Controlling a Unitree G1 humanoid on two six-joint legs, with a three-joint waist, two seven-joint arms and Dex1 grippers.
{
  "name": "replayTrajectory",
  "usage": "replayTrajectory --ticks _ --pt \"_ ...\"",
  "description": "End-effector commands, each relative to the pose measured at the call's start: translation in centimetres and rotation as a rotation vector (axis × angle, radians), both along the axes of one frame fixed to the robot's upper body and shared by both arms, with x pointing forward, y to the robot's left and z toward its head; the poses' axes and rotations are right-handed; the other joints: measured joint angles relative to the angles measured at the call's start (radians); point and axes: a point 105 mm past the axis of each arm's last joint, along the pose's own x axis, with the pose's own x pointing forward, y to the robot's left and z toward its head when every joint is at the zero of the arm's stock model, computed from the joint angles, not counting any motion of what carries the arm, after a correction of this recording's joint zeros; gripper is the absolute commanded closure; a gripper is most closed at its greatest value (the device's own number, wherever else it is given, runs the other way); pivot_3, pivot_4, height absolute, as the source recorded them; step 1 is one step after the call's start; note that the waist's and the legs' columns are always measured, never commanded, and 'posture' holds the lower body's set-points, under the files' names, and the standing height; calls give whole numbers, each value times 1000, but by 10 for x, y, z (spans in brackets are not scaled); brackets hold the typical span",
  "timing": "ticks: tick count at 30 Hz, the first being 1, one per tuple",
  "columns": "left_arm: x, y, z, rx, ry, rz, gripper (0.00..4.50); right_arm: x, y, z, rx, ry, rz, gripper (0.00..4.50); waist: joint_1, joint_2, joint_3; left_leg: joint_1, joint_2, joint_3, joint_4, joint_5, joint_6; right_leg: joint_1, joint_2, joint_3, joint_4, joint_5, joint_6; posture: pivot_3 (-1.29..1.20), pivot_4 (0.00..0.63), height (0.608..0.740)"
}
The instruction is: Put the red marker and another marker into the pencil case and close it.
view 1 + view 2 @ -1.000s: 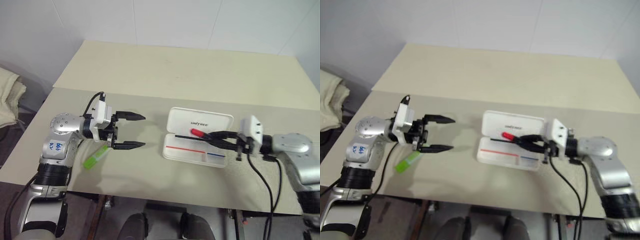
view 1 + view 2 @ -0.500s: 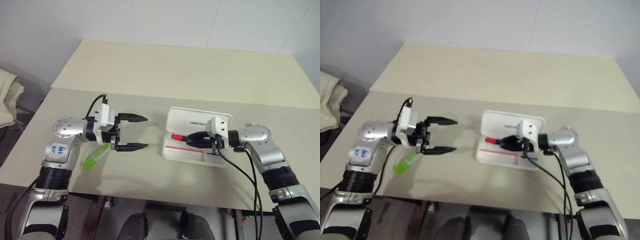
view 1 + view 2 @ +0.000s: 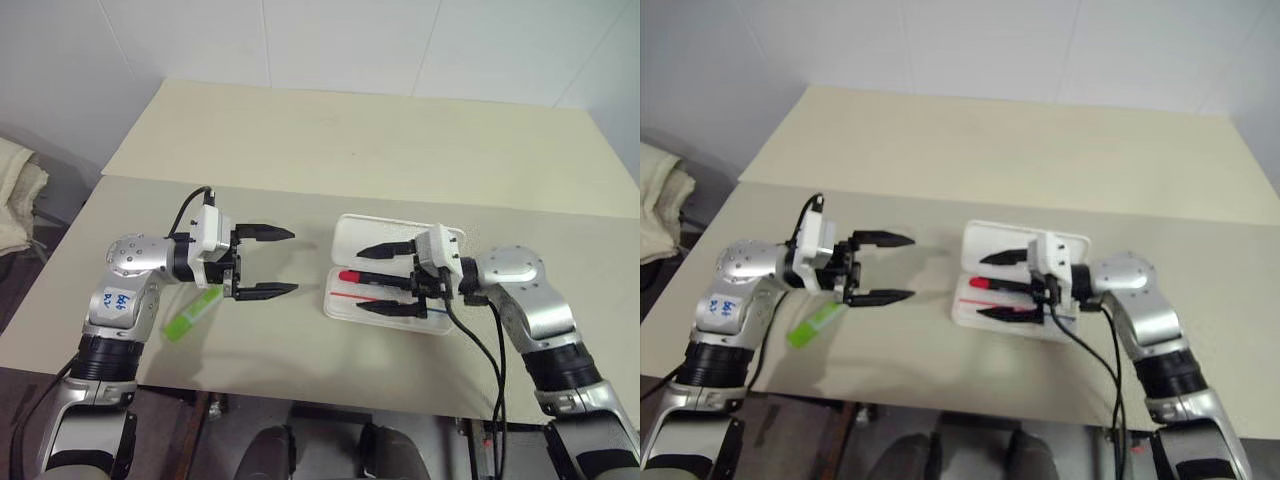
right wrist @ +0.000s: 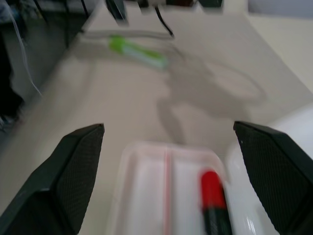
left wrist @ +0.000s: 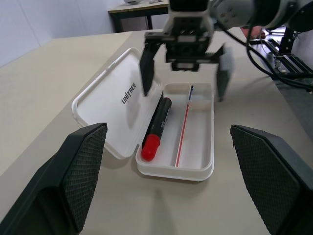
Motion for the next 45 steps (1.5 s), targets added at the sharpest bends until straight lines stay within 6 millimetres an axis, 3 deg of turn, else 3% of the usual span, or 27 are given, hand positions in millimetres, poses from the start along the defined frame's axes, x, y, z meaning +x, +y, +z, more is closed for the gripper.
replayTrajectory --ticks 1,4,10,14,20,26,30,45 --pt "-3 11 8 -19 -39 58 208 -22 -10 23 60 -9 3 18 0 0 0 0 0 0 0 0 0 0 0 0 0 0 0 0 150 740" --pt "-5 23 5 -28 -37 137 208 -31 -24 34 88 -5 -47 18 -1 0 0 0 0 0 0 -1 0 -1 0 0 0 0 0 0 150 740" --pt "-14 67 -10 -50 -18 399 208 -15 -79 58 111 -96 -291 18 -3 0 0 2 1 2 -1 -1 0 -1 1 3 -1 0 0 0 150 740" --pt "-22 81 -19 -51 -1 503 208 -9 -104 59 79 -134 -365 18 3 0 0 2 2 3 -1 -1 0 -1 1 3 -1 0 -1 0 150 740" --pt "-50 113 -56 -36 90 717 208 -9 -133 44 -5 -111 -381 18 -1 0 0 3 2 6 -3 -3 0 -1 1 4 -2 0 -1 0 150 740" --pt "-59 132 -69 -19 103 842 208 -9 -145 35 -50 -87 -379 18 2 0 0 3 3 6 -1 -3 0 -1 1 4 -2 1 -2 0 150 740" --pt "-57 140 -78 -39 101 943 208 -7 -143 37 -51 -92 -371 18 -1 0 0 4 4 8 -1 -3 0 -1 1 5 -2 2 -3 0 150 740" --pt "-37 123 -121 -92 256 987 208 -15 -129 45 -70 -106 -331 18 4 0 0 4 6 9 -1 -3 -1 -1 3 5 -2 2 -3 0 150 740"
